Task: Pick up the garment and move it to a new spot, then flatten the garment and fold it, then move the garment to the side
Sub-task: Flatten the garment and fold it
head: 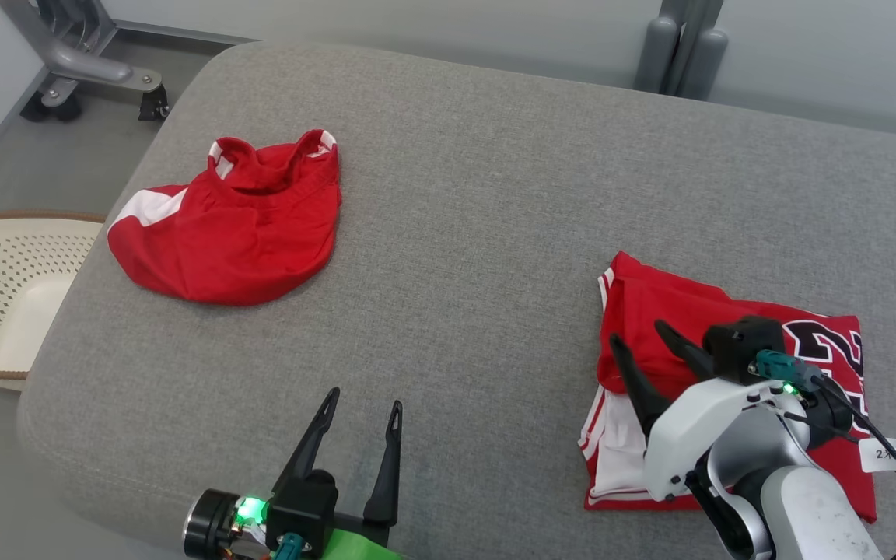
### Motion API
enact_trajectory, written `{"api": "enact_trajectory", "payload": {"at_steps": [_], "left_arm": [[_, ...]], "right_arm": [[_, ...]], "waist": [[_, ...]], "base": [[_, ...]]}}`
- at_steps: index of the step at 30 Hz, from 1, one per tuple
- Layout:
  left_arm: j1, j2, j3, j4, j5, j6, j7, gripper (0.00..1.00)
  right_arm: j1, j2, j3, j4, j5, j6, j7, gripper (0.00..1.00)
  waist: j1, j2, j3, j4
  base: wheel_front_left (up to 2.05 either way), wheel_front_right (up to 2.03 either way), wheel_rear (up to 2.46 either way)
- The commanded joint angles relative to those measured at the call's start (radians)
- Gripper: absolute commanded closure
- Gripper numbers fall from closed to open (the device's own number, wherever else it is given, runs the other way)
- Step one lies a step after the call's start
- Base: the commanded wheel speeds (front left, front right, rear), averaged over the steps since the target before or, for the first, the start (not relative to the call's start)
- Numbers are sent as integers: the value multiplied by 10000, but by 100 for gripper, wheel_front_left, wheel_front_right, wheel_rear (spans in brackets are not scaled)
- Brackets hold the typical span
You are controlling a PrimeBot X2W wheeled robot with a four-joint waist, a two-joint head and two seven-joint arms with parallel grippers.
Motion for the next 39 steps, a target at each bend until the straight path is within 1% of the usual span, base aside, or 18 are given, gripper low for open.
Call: {"api": "enact_trajectory", "payload": {"at_steps": [1, 4, 6, 9, 12, 15, 18, 19, 22, 23, 26, 28, 33, 39], "left_arm": [[-43, -10, 51, 11, -17, 77, -31, 0], [102, -6, 123, -4, 75, 61, -31, 0], [201, 20, 236, -49, 110, 110, -31, 0], [299, 48, 329, -118, 167, 101, -33, 0], [336, 99, 451, -161, 177, 94, -31, 0], [435, 125, 606, -199, 185, 151, -33, 0], [507, 120, 766, -263, 70, 152, -31, 0], [533, 113, 840, -300, -10, 122, -33, 0], [731, 84, 1092, -381, -323, 13, -33, 0], [797, 77, 1151, -390, -385, -33, -31, 0], [1037, 61, 1360, -445, -516, -65, -33, 0], [1142, 49, 1509, -548, -559, -84, -33, 0], [1500, 23, 1777, -832, -678, -266, -31, 0], [1735, 0, 1904, -981, -773, -559, -31, 0]], "right_arm": [[-110, -16, 120, -135, 115, -7, -180, 0], [-63, -10, 100, -527, 407, -7, -510, 0], [-6, -9, -85, -802, 525, -7, -851, 0], [129, -305, -583, -980, 636, -9, -1620, 0], [290, -600, -923, -718, 894, -4, -2307, 0], [501, -1012, -1028, -314, 1146, -4, -3129, 0], [743, -1428, -888, 89, 1367, -3, -4111, 0], [797, -1681, -737, 241, 1229, -3, -4544, 0], [1052, -1894, -453, 780, 990, -1, -5525, 0], [1100, -1928, -384, 930, 960, -1, -5701, 0], [1296, -1913, -333, 1271, 878, -7, -6034, 0], [1442, -1742, -444, 1377, 855, -7, -6104, 0], [1989, -1299, -885, 1007, 858, -9, -6106, 0], [2751, -994, -1392, 840, 565, -7, -6110, 0]], "waist": [[0, 0, -47, -199], [0, 0, -173, -560], [0, 0, -287, -897], [0, 0, -438, -1423], [0, 0, -573, -1947], [0, 0, -735, -2403], [0, 0, -874, -2691], [0, 0, -932, -2777], [0, 0, -1165, -2948], [0, 0, -1248, -2978], [0, 0, -1498, -3029], [0, 0, -1631, -3025], [0, 0, -1959, -2927], [0, 0, -2274, -2705]], "base": [[0, 0, 0], [0, 0, 0], [0, 0, 0], [0, 0, 0], [0, 0, 0], [0, 0, 0], [0, 0, 0], [0, 0, 0], [0, 0, 0], [0, 0, 0], [0, 0, 0], [0, 0, 0], [0, 0, 0], [0, 0, 0]]}}
